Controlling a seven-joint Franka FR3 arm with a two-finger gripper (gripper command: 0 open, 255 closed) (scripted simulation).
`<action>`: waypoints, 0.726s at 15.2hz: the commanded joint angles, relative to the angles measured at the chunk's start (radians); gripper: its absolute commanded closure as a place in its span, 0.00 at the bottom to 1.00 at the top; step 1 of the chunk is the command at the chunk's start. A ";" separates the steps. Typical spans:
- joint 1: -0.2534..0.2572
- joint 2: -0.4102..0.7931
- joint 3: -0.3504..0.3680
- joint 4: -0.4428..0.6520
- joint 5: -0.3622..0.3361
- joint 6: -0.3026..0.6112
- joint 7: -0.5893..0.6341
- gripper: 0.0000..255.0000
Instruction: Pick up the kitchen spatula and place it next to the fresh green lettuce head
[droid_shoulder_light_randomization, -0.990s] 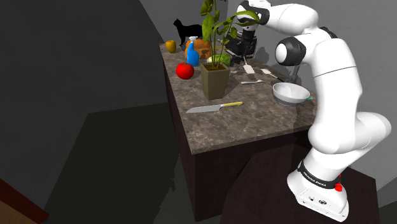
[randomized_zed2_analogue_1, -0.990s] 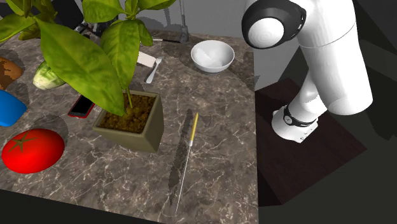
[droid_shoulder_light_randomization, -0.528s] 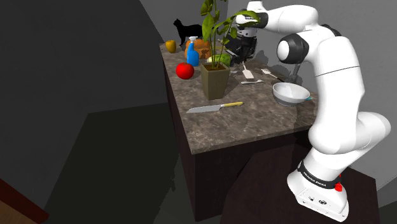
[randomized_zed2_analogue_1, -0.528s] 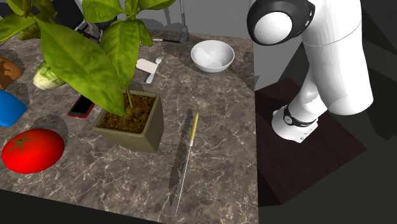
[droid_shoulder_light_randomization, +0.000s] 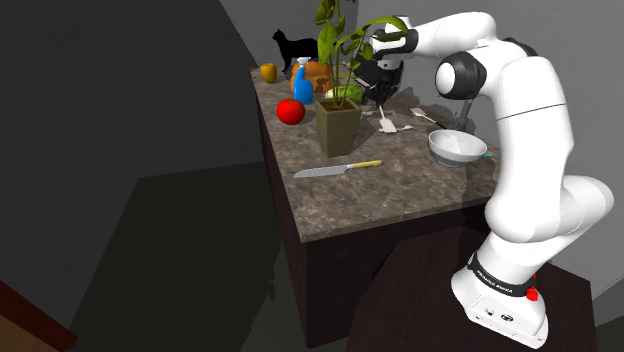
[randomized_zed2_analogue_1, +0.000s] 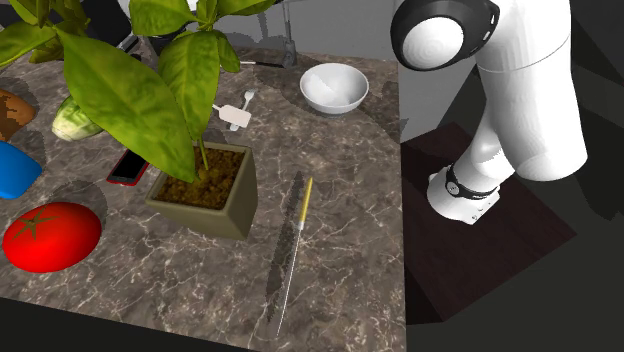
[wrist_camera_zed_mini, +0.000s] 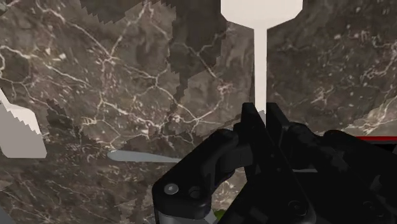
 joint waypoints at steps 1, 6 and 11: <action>0.002 0.001 0.000 -0.026 0.001 0.028 -0.001 1.00; 0.004 0.009 0.002 -0.081 0.003 0.090 -0.004 1.00; 0.006 0.024 0.004 -0.123 0.006 0.147 -0.007 1.00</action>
